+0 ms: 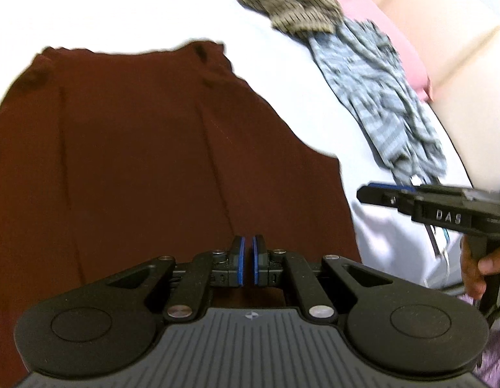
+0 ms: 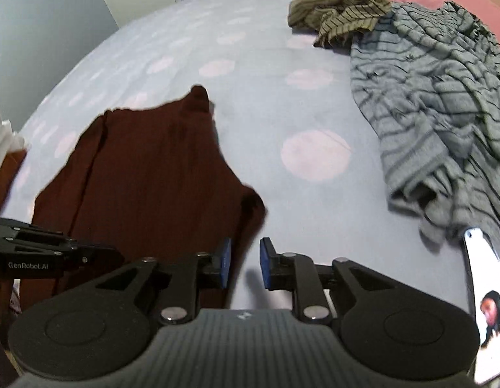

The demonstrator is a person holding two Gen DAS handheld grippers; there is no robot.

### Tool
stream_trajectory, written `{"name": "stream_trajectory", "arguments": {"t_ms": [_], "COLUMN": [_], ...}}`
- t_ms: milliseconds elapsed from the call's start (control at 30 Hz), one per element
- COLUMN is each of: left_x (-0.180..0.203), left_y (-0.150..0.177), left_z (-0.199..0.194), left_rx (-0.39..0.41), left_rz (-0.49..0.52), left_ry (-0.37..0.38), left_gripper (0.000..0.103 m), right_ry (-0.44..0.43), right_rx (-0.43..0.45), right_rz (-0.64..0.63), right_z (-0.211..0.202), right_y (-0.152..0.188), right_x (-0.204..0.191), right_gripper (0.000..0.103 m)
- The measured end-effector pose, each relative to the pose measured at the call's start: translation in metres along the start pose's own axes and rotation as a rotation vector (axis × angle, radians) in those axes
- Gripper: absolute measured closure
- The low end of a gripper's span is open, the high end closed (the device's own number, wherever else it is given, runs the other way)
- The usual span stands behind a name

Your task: Fold clothes

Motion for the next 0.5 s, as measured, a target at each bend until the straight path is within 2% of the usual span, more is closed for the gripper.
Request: {"name": "stream_trajectory", "arguments": {"t_ms": [167, 367, 433, 467, 500], "left_x": [-0.025, -0.038, -0.043, -0.046, -0.050], "left_y": [-0.016, -0.014, -0.011, -0.010, -0.009], "left_z": [-0.002, 0.002, 0.003, 0.004, 0.005], "left_rx": [0.038, 0.021, 0.011, 0.005, -0.001], "left_rz": [-0.066, -0.082, -0.085, -0.088, -0.091], "left_ry": [-0.045, -0.073, -0.086, -0.098, -0.111], "left_gripper": [0.101, 0.101, 0.101, 0.101, 0.101], "right_ry": [-0.006, -0.017, -0.029, -0.031, -0.022], "right_rx": [0.011, -0.020, -0.023, -0.021, -0.015], "right_rz": [0.025, 0.080, 0.108, 0.119, 0.120], "right_z": [0.023, 0.047, 0.052, 0.054, 0.053], "right_y": [-0.016, -0.020, -0.021, -0.022, -0.023], "right_x": [-0.001, 0.000, 0.002, 0.004, 0.005], "right_gripper": [0.081, 0.081, 0.084, 0.093, 0.097]}}
Point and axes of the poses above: each gripper's, at about its wrist camera, not at the fingertips, and z roughly the way its jaws point, x to its right, y to its underside, the point moved 10 cm from there along z, roughly the way its jaws point, and after that the axes turned 2 degrees about z, right-handed, at the moved point
